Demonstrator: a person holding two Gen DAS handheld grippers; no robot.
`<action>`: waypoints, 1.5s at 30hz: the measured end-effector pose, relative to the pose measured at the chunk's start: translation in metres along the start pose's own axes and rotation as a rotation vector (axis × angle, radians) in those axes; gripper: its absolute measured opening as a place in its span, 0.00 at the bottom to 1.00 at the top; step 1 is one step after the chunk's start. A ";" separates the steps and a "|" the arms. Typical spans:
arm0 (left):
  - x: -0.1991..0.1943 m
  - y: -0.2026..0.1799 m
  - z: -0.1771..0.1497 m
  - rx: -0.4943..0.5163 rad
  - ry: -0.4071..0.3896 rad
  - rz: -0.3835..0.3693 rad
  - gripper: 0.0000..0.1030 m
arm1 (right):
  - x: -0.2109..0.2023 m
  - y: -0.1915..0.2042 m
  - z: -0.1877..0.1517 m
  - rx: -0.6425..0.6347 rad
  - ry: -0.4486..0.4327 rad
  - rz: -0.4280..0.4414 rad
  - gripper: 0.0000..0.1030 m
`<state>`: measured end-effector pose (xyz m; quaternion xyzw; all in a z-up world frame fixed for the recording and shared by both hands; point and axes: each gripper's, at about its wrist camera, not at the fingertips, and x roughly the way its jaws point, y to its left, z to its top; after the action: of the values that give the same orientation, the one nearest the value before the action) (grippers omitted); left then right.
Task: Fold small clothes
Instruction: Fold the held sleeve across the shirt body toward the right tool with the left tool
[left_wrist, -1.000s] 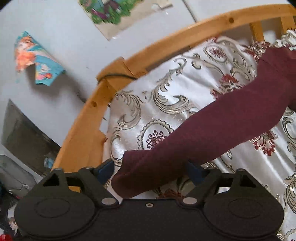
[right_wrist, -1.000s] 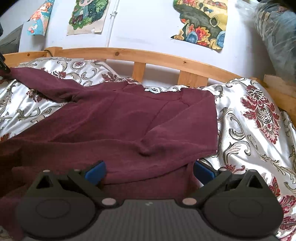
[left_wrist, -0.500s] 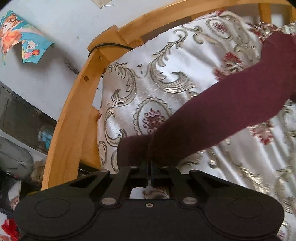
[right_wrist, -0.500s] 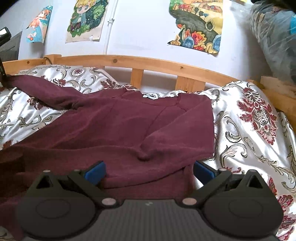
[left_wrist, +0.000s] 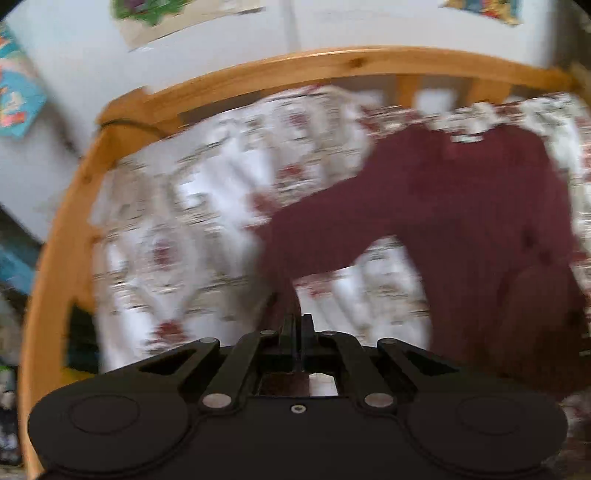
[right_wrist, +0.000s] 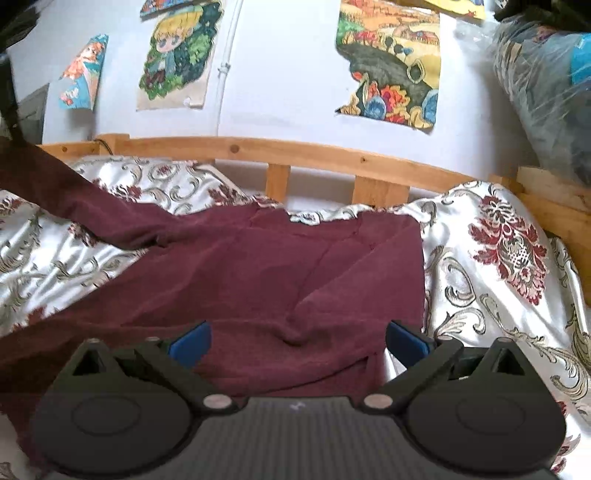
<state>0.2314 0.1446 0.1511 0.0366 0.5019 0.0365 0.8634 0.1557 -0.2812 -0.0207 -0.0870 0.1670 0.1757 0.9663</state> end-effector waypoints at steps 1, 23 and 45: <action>-0.004 -0.014 0.002 0.021 -0.008 -0.040 0.00 | -0.002 0.000 0.002 0.000 -0.005 0.001 1.00; 0.093 -0.293 0.044 0.439 0.077 -0.373 0.00 | -0.011 -0.006 0.016 0.136 -0.056 0.381 1.00; 0.135 -0.235 0.019 0.260 -0.071 -0.422 0.63 | 0.038 -0.041 -0.015 0.418 0.181 0.287 0.12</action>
<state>0.3205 -0.0765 0.0206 0.0430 0.4682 -0.2106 0.8571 0.2002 -0.3101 -0.0432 0.1238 0.2958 0.2642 0.9096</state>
